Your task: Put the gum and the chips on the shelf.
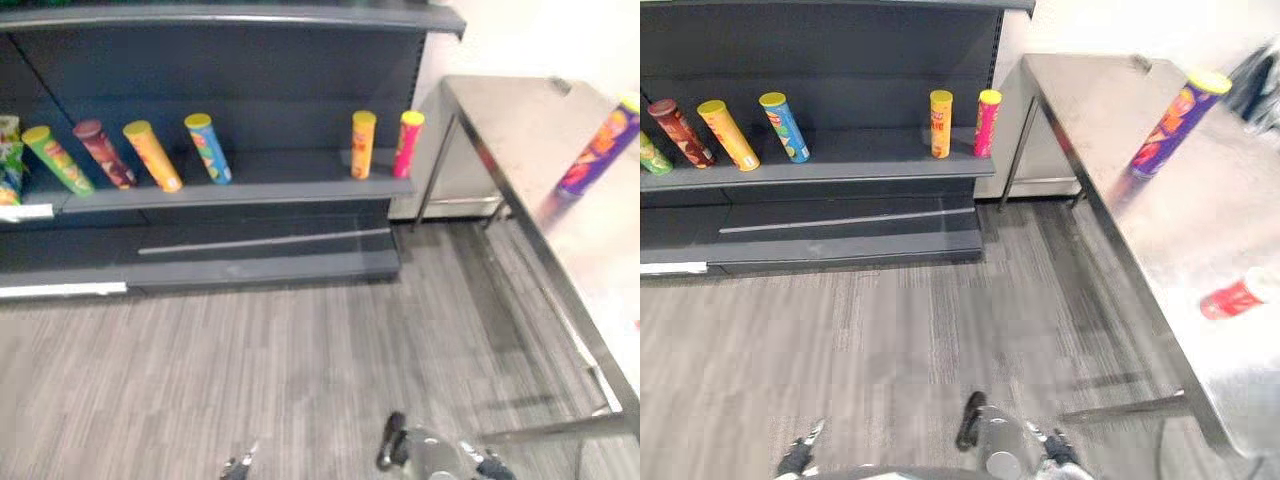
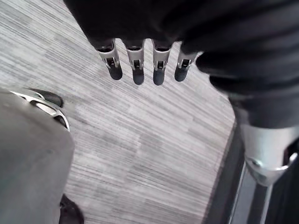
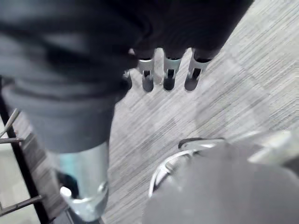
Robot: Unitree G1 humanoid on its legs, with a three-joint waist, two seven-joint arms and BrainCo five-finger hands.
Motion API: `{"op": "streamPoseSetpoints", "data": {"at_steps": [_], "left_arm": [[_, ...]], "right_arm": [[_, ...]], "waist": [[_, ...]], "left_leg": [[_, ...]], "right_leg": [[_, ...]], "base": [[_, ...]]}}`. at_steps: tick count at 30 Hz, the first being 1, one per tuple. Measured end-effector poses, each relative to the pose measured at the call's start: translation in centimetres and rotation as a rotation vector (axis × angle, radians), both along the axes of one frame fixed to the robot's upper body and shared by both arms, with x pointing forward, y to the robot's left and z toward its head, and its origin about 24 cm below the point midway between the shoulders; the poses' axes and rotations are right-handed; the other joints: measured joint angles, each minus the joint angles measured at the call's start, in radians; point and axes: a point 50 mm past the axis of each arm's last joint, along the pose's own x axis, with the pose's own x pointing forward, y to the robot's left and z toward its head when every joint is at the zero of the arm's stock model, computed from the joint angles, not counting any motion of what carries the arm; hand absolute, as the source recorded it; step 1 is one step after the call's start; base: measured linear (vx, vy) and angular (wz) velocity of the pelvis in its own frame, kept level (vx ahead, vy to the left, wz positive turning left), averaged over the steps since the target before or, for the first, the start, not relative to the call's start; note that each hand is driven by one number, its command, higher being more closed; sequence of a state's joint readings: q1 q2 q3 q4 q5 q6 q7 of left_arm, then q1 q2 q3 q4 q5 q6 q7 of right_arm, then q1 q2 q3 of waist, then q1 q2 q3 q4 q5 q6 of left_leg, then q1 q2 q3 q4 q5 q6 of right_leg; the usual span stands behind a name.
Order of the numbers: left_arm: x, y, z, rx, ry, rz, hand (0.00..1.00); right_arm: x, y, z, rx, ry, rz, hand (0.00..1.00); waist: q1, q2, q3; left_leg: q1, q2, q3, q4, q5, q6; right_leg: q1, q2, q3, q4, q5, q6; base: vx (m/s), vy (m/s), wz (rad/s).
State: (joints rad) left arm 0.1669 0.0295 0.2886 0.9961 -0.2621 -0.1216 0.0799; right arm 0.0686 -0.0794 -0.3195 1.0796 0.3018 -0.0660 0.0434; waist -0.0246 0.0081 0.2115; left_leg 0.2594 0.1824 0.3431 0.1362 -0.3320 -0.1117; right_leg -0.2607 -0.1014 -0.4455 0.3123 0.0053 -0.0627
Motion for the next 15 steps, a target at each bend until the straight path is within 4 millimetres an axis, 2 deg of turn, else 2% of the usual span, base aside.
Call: {"op": "streamPoseSetpoints", "data": {"at_steps": [1, 2, 3, 4, 5, 6, 7, 9, 10, 11, 12, 13, 14, 15], "left_arm": [[0.3, -0.3, 0.0, -0.005, -0.007, -0.010, 0.00], [1.2, -0.7, 0.1, -0.013, -0.027, -0.023, 0.00], [1.7, -0.8, 0.2, -0.012, -0.037, -0.030, 0.00], [2.3, -1.0, 0.3, -0.015, -0.051, -0.044, 0.00], [2.5, -1.1, 0.3, -0.014, -0.056, -0.058, 0.00], [2.5, -1.3, 0.3, -0.015, -0.051, -0.071, 0.00], [2.5, -1.5, 0.3, -0.016, -0.047, -0.091, 0.00], [2.9, -1.7, 0.3, -0.018, -0.056, -0.105, 0.00], [3.2, -1.7, 0.4, -0.018, -0.064, -0.114, 0.00], [3.3, -1.9, 0.4, -0.017, -0.064, -0.133, 0.00], [3.4, -1.9, 0.4, -0.016, -0.064, -0.144, 0.00], [3.4, -2.2, 0.4, -0.020, -0.064, -0.153, 0.00], [3.1, -2.4, 0.3, -0.027, -0.055, -0.146, 0.00], [3.1, -2.3, 0.3, -0.025, -0.056, -0.142, 0.00]], "right_arm": [[0.5, 0.1, 0.1, 0.001, -0.011, 0.004, 0.00], [1.1, 0.0, 0.2, 0.001, -0.022, 0.002, 0.00], [1.3, -0.1, 0.3, -0.002, -0.024, 0.006, 0.00], [1.6, 0.3, 0.3, 0.004, -0.030, 0.021, 0.00], [1.7, 0.7, 0.2, 0.014, -0.030, 0.035, 0.00], [1.7, 0.7, 0.2, 0.014, -0.036, 0.028, 0.00], [1.6, 0.5, 0.3, 0.009, -0.041, 0.020, 0.00], [1.6, 0.6, 0.3, 0.009, -0.045, 0.017, 0.00], [1.5, 0.6, 0.3, 0.011, -0.042, 0.010, 0.00], [1.6, 0.5, 0.3, 0.004, -0.045, 0.001, 0.00], [1.6, 0.4, 0.4, -0.001, -0.048, 0.000, 0.00], [1.9, 0.3, 0.5, -0.011, -0.056, 0.004, 0.00], [2.8, 0.4, 0.9, -0.024, -0.088, 0.034, 0.00], [3.5, 0.7, 1.2, -0.020, -0.114, 0.051, 0.00]], "waist": [[-0.002, 0.002, 0.010], [0.001, 0.013, 0.018], [0.004, 0.006, 0.022], [0.006, -0.015, 0.027], [0.007, -0.022, 0.028], [0.003, -0.025, 0.029], [-0.001, -0.008, 0.026], [-0.004, -0.016, 0.020], [-0.003, -0.009, 0.012], [-0.006, -0.006, 0.000], [-0.006, 0.006, -0.001], [-0.001, 0.024, -0.003], [-0.001, 0.041, -0.003], [0.000, 0.050, -0.004]], "left_leg": [[0.009, -0.013, 0.002, -0.044, 0.012, 0.001], [0.030, -0.032, 0.034, -0.099, 0.069, 0.005], [0.039, -0.029, 0.057, -0.107, 0.082, -0.006], [0.048, -0.032, 0.066, -0.107, 0.093, 0.000], [0.068, -0.048, 0.085, -0.113, 0.093, 0.000], [0.090, -0.054, 0.095, -0.117, 0.093, 0.000], [0.110, -0.052, 0.110, -0.103, 0.093, 0.000], [0.102, -0.049, 0.113, -0.053, 0.093, 0.000], [0.063, -0.038, 0.111, 0.044, 0.089, -0.006], [-0.011, 0.000, 0.101, 0.222, 0.080, -0.023], [-0.050, 0.025, 0.084, 0.323, 0.088, -0.039], [-0.105, 0.051, 0.041, 0.460, 0.125, -0.077], [-0.179, 0.056, -0.044, 0.629, 0.130, -0.109], [-0.230, 0.053, -0.087, 0.748, 0.098, -0.127]], "right_leg": [[0.000, 0.004, 0.000, 0.005, 0.000, 0.000], [-0.010, 0.010, -0.025, 0.028, -0.008, -0.009], [-0.015, 0.002, -0.056, 0.047, -0.018, -0.010], [-0.011, -0.021, -0.143, 0.059, -0.052, -0.004], [0.005, -0.042, -0.198, 0.072, -0.133, -0.030], [0.006, -0.044, -0.181, 0.104, -0.148, -0.038], [0.003, -0.037, -0.164, 0.134, -0.189, -0.029], [-0.002, -0.041, -0.159, 0.151, -0.221, -0.016], [-0.009, -0.042, -0.156, 0.162, -0.241, -0.015], [-0.001, -0.026, -0.142, 0.148, -0.246, -0.016], [0.005, -0.014, -0.124, 0.136, -0.246, -0.016], [0.011, 0.017, -0.084, 0.124, -0.246, -0.018], [0.021, 0.057, -0.023, 0.107, -0.233, -0.046], [0.043, 0.093, 0.040, 0.088, -0.223, -0.057]], "base": [[0.26, -0.090, -0.35], [0.07, -0.039, -0.32], [0.08, -0.086, -0.40], [0.09, -0.121, -0.43], [0.12, -0.132, -0.46], [0.13, -0.098, -0.57], [0.15, -0.077, -0.49], [0.14, -0.070, -0.38], [0.18, -0.100, -0.49], [0.28, -0.131, -0.59], [0.24, -0.082, -0.74], [0.27, -0.024, -1.10], [0.30, 0.033, -1.65], [0.30, 0.046, -1.66]]}}
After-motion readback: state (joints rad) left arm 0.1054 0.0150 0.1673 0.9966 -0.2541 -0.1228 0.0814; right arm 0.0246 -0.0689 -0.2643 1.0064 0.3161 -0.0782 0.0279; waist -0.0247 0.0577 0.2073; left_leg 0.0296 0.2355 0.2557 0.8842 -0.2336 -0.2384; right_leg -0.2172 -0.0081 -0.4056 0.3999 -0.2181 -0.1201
